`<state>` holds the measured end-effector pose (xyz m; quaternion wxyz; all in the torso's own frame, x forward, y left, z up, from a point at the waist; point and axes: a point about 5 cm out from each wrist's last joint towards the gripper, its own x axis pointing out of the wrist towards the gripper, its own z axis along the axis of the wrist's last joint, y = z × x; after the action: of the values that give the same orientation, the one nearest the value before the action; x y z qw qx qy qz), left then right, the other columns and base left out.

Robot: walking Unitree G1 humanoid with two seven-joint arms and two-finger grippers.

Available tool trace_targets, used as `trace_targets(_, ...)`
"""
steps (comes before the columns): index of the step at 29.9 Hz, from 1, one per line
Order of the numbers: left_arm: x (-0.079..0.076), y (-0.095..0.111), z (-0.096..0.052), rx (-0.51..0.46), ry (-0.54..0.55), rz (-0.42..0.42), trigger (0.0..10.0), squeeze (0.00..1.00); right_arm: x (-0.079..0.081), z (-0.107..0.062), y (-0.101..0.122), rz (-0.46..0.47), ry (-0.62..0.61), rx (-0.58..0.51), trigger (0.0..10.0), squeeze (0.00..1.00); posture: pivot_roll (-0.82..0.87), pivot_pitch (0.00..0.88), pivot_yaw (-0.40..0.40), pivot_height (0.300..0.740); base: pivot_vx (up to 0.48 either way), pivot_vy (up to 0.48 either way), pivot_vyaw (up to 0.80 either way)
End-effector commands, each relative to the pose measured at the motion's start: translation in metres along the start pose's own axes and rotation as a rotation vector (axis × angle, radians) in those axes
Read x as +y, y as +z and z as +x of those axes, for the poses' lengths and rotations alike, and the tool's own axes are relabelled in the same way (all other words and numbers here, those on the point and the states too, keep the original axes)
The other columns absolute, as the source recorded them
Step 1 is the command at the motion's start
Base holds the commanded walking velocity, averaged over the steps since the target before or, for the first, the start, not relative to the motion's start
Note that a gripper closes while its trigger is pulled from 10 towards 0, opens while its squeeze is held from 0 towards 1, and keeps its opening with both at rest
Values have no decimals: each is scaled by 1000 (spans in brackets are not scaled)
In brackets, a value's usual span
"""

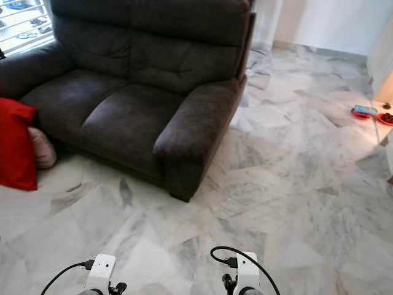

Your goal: Move the pillow to the sofa from floor

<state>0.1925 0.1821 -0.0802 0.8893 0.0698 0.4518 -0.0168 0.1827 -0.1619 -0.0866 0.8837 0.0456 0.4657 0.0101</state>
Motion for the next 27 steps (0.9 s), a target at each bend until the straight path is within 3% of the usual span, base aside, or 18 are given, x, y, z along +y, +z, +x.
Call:
trace_targets(1, 1, -2, 0, 18, 0, 2, 10000, 0, 1, 1, 2, -5, 5, -2, 10000, 0, -33, 0, -17, 740, 0, 277, 0)
trace_targets(27, -1, -3, 0, 19, 0, -7, 10000, 0, -1, 0, 1, -17, 6, 3, 10000, 0, -35, 0, -24, 740, 0, 322, 0)
